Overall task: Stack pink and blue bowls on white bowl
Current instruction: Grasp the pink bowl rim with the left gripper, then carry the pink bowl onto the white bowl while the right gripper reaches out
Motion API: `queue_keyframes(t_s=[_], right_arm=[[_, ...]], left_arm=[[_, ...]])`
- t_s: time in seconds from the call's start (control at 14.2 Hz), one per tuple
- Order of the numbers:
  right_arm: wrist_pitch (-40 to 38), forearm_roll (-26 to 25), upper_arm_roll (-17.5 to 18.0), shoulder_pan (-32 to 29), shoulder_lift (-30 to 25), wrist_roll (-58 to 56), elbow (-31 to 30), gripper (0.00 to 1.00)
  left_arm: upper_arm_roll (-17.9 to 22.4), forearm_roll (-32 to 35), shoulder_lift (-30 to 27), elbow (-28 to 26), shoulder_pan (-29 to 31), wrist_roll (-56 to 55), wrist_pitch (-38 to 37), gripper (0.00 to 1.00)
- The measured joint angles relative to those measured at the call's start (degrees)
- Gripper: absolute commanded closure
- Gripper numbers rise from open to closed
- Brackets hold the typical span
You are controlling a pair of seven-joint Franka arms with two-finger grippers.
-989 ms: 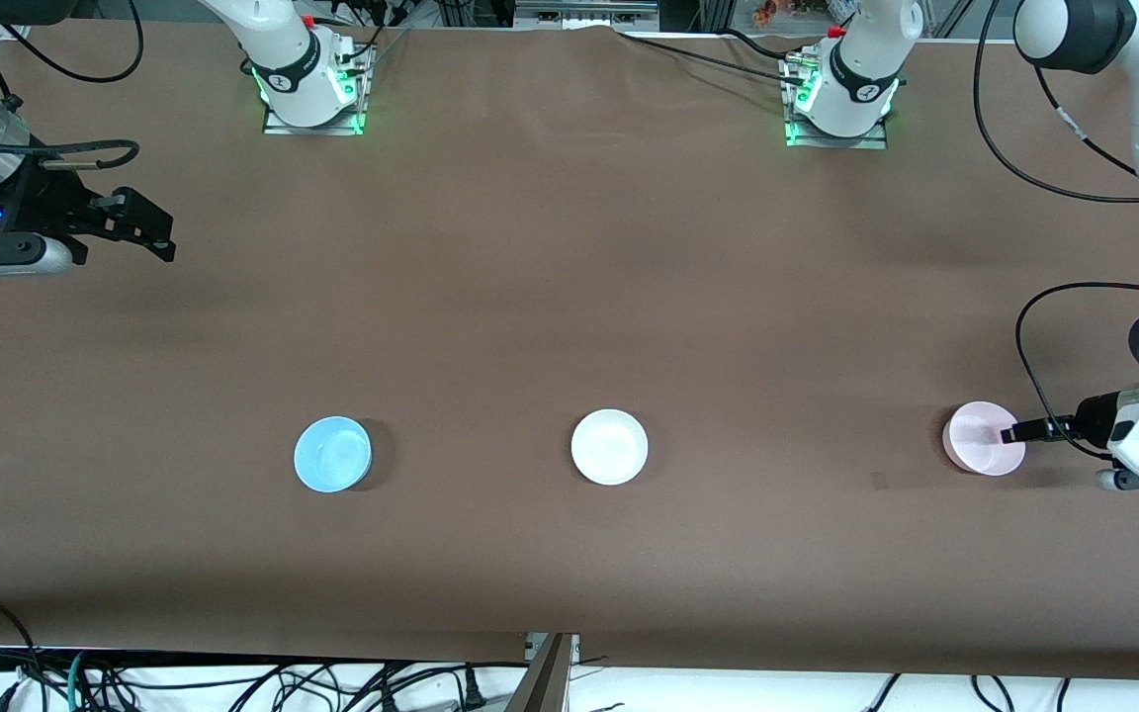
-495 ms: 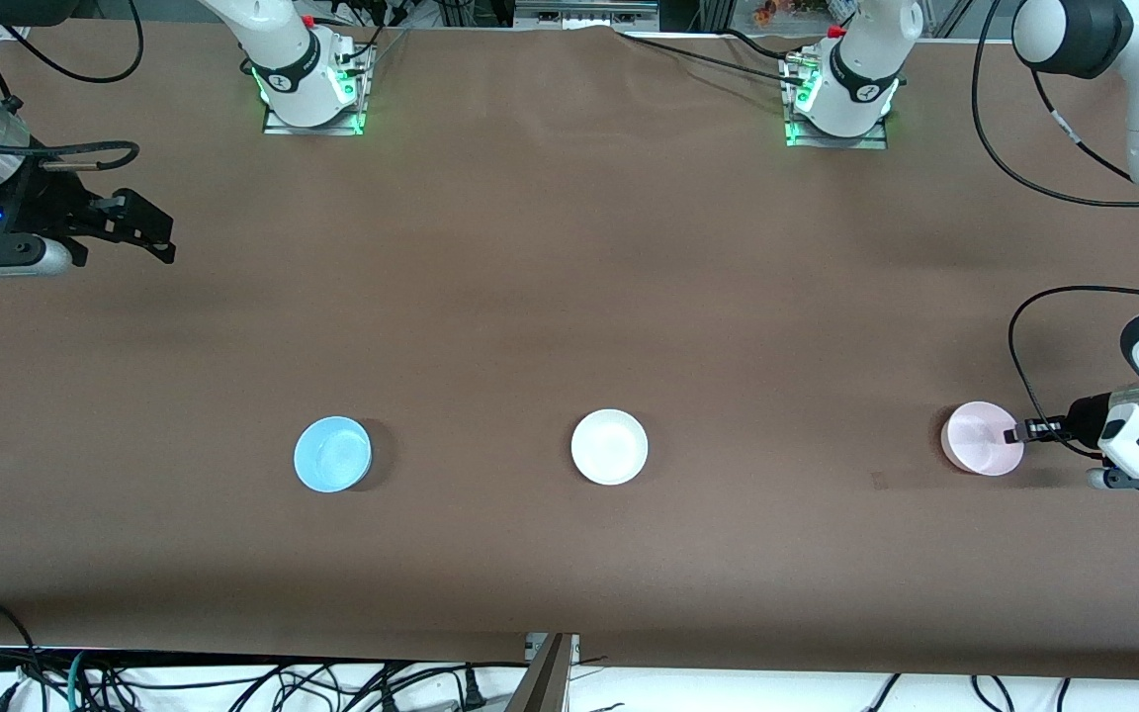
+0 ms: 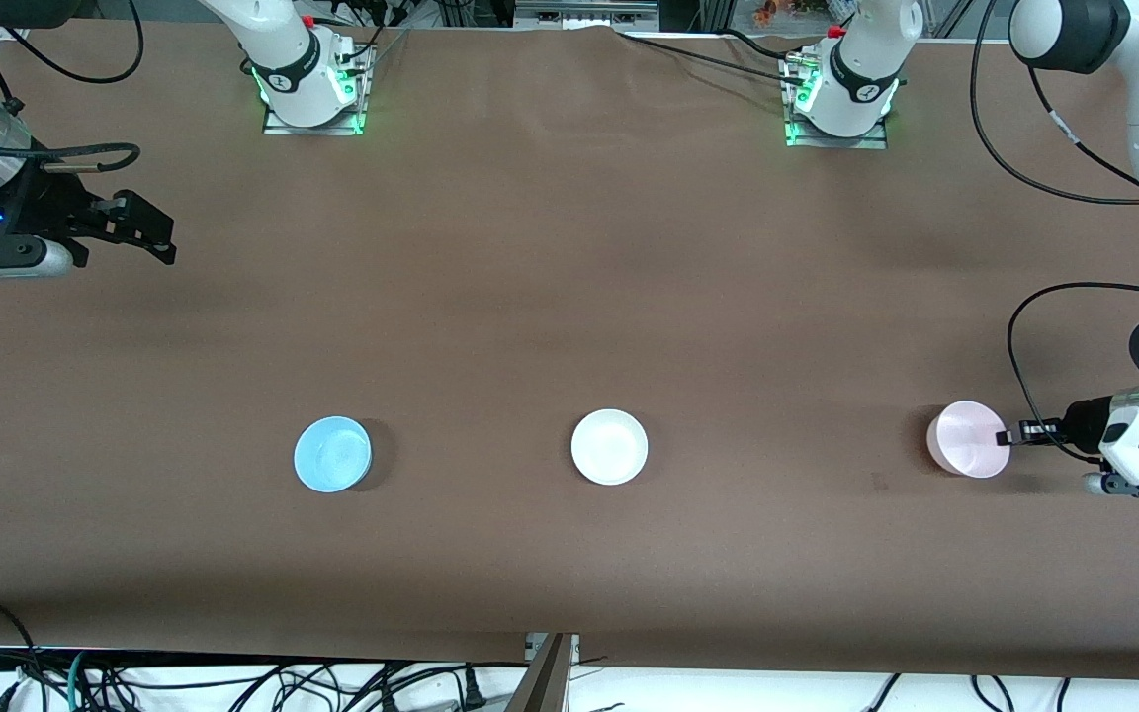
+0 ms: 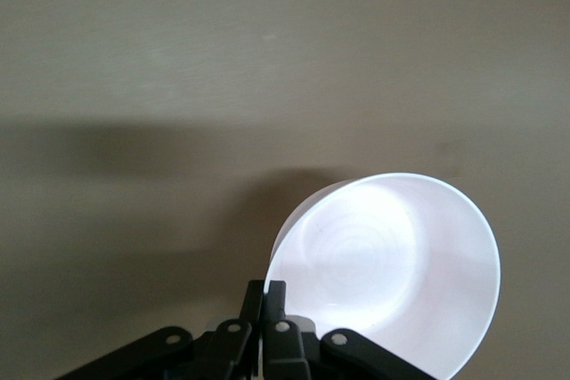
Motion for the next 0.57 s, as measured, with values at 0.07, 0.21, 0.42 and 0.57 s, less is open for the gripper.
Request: queue_keyframes(t_s=[0.07,0.21,0.42,0.57], right_arm=[[0.13,0.0,-0.05,-0.02,0.34,0.0,-0.01,0.0],[1.87,0.0,-0.27,-0.17,1.64,-0.02,-0.19,0.0],[5.8,0.01,-0.44,-0.31,5.98,-0.07,-0.4,0.0],[5.78,0.1,-0.46,-0.39,7.51,-0.07,-0.38,0.0]], left_arm=[[-1.22,-0.01,-0.75,1.33,-1.23,-3.25,-1.76,1.0],[-4.53,-0.01,-2.36,2.62,-4.48,-12.08,-2.92,1.0],[-8.18,-0.01,-3.22,2.92,-11.26,-24.63,-2.7,1.0],[-9.52,-0.01,-3.21,3.53,-15.7,-30.93,-0.95,1.0]])
